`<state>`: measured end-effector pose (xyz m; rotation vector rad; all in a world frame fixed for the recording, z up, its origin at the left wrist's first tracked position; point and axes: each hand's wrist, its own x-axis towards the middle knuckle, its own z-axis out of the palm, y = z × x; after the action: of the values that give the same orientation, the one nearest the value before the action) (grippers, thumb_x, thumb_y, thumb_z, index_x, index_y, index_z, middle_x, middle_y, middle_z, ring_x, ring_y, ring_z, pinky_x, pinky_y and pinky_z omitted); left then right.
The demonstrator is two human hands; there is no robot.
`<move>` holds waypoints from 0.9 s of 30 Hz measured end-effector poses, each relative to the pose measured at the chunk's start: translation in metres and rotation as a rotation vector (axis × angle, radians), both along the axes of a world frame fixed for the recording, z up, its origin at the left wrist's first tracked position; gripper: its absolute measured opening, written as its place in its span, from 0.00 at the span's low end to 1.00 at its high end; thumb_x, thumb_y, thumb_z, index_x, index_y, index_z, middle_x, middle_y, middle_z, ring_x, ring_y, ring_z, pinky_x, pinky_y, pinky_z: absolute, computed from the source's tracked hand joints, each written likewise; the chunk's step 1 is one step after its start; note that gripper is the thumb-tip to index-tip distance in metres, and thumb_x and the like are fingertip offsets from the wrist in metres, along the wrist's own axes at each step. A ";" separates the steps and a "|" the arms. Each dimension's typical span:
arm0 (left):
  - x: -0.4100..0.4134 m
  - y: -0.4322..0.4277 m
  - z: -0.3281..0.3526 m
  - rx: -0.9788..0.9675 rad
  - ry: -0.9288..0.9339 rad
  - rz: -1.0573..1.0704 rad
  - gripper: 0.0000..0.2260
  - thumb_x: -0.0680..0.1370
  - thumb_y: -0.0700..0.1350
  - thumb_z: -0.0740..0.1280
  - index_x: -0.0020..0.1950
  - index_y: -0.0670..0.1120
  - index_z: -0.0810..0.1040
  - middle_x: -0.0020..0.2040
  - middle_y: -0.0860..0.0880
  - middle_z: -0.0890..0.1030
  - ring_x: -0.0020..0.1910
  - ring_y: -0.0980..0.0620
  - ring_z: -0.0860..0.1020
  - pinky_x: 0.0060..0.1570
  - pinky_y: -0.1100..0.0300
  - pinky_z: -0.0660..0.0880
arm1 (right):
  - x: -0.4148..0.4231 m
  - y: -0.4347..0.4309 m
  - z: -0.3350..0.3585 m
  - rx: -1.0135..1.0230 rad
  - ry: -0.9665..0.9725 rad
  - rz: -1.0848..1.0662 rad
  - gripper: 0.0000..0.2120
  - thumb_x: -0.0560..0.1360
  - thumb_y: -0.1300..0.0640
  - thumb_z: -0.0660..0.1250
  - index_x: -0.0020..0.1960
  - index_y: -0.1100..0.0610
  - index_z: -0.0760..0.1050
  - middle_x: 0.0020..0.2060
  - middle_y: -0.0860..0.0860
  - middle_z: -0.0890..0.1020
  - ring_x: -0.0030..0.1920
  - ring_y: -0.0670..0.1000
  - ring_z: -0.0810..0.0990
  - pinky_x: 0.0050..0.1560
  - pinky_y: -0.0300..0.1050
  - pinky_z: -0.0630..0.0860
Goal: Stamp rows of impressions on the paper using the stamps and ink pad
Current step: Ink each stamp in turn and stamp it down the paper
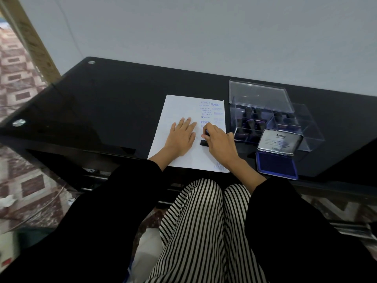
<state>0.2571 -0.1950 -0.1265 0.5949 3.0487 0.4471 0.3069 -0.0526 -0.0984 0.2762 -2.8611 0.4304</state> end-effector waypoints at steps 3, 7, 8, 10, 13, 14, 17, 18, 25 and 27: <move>0.000 0.000 0.000 0.008 0.004 0.000 0.21 0.83 0.47 0.48 0.77 0.45 0.54 0.78 0.46 0.52 0.77 0.46 0.48 0.74 0.49 0.45 | 0.000 0.000 0.000 -0.004 0.011 -0.003 0.06 0.81 0.54 0.54 0.50 0.56 0.67 0.44 0.49 0.77 0.42 0.52 0.73 0.43 0.45 0.58; -0.001 0.000 -0.001 0.004 0.006 0.002 0.21 0.83 0.48 0.48 0.77 0.45 0.54 0.78 0.46 0.52 0.77 0.46 0.48 0.74 0.49 0.45 | 0.001 -0.001 -0.001 0.005 0.024 -0.017 0.06 0.81 0.55 0.54 0.50 0.55 0.67 0.44 0.49 0.77 0.44 0.52 0.74 0.44 0.45 0.58; -0.001 0.000 -0.001 0.001 0.007 0.001 0.21 0.83 0.48 0.48 0.77 0.45 0.54 0.78 0.46 0.52 0.77 0.46 0.48 0.74 0.49 0.45 | 0.001 -0.001 -0.001 -0.004 0.030 -0.021 0.06 0.81 0.55 0.54 0.50 0.56 0.67 0.44 0.49 0.77 0.44 0.52 0.74 0.44 0.46 0.58; -0.001 0.001 -0.001 -0.011 0.013 -0.002 0.21 0.83 0.47 0.48 0.77 0.45 0.54 0.78 0.46 0.52 0.77 0.46 0.48 0.74 0.49 0.46 | 0.002 -0.002 -0.001 -0.018 0.032 -0.025 0.06 0.81 0.55 0.55 0.50 0.56 0.67 0.44 0.49 0.77 0.44 0.53 0.75 0.45 0.46 0.58; 0.000 0.001 0.000 -0.021 0.012 -0.004 0.21 0.83 0.47 0.48 0.77 0.45 0.53 0.78 0.46 0.51 0.77 0.46 0.48 0.74 0.49 0.46 | 0.002 -0.002 0.000 -0.029 0.021 -0.022 0.05 0.81 0.55 0.54 0.50 0.55 0.67 0.44 0.49 0.77 0.43 0.52 0.74 0.45 0.47 0.59; 0.001 0.001 0.001 -0.023 0.010 -0.004 0.21 0.83 0.47 0.48 0.77 0.45 0.53 0.78 0.46 0.51 0.77 0.46 0.48 0.74 0.49 0.46 | 0.002 -0.002 0.001 -0.039 0.016 -0.022 0.05 0.81 0.55 0.54 0.49 0.55 0.67 0.44 0.49 0.77 0.43 0.52 0.74 0.45 0.47 0.59; 0.002 0.001 0.003 -0.039 0.021 -0.002 0.21 0.83 0.47 0.48 0.76 0.45 0.54 0.78 0.45 0.52 0.77 0.45 0.49 0.74 0.48 0.47 | 0.002 -0.002 0.001 -0.065 -0.002 -0.021 0.04 0.81 0.56 0.55 0.49 0.54 0.66 0.44 0.49 0.77 0.43 0.52 0.74 0.44 0.46 0.58; 0.002 0.002 0.004 -0.045 0.027 -0.001 0.21 0.83 0.47 0.48 0.76 0.45 0.54 0.78 0.44 0.52 0.77 0.45 0.49 0.74 0.48 0.48 | 0.002 -0.002 0.001 -0.072 -0.008 -0.021 0.04 0.81 0.56 0.55 0.49 0.54 0.66 0.44 0.49 0.77 0.43 0.52 0.74 0.44 0.46 0.58; 0.000 0.006 0.015 -0.090 0.021 0.003 0.20 0.83 0.45 0.51 0.75 0.44 0.57 0.76 0.43 0.57 0.76 0.45 0.54 0.74 0.49 0.53 | 0.001 0.003 0.011 -0.064 -0.082 -0.023 0.05 0.80 0.54 0.56 0.52 0.55 0.67 0.47 0.49 0.79 0.48 0.54 0.74 0.50 0.50 0.62; -0.003 0.007 0.021 -0.095 0.020 -0.016 0.20 0.82 0.45 0.51 0.75 0.45 0.58 0.76 0.44 0.58 0.76 0.46 0.55 0.74 0.50 0.53 | 0.003 0.008 0.016 -0.108 -0.104 -0.048 0.05 0.80 0.54 0.57 0.52 0.55 0.68 0.48 0.50 0.79 0.51 0.53 0.74 0.55 0.52 0.62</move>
<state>0.2544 -0.1882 -0.1056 0.6227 3.0606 0.2954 0.3095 -0.0447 -0.0821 0.1698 -2.9254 0.6038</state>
